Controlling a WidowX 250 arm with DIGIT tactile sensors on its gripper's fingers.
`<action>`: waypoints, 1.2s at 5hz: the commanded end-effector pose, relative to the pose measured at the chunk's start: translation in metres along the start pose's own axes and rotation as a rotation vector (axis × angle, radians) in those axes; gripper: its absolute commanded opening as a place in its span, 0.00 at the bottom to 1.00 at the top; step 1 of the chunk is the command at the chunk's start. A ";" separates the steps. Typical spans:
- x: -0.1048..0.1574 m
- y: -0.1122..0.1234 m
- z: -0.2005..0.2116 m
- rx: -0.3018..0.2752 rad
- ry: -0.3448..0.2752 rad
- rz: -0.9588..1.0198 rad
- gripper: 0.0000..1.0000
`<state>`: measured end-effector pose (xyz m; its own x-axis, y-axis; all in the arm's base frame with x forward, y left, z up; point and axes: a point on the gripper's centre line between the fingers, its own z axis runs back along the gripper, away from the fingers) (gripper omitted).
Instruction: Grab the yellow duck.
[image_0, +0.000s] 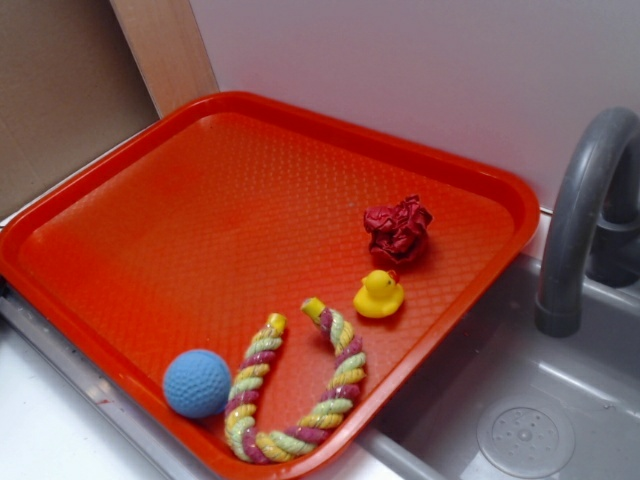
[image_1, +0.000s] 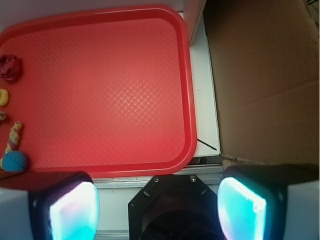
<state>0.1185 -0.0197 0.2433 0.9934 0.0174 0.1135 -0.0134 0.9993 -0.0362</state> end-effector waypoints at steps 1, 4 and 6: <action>0.000 0.000 0.000 0.000 0.000 0.000 1.00; 0.024 -0.122 -0.015 -0.162 -0.153 -0.250 1.00; 0.035 -0.201 -0.032 -0.248 -0.184 -0.307 1.00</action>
<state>0.1622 -0.2162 0.2014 0.9220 -0.2626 0.2847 0.3187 0.9321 -0.1723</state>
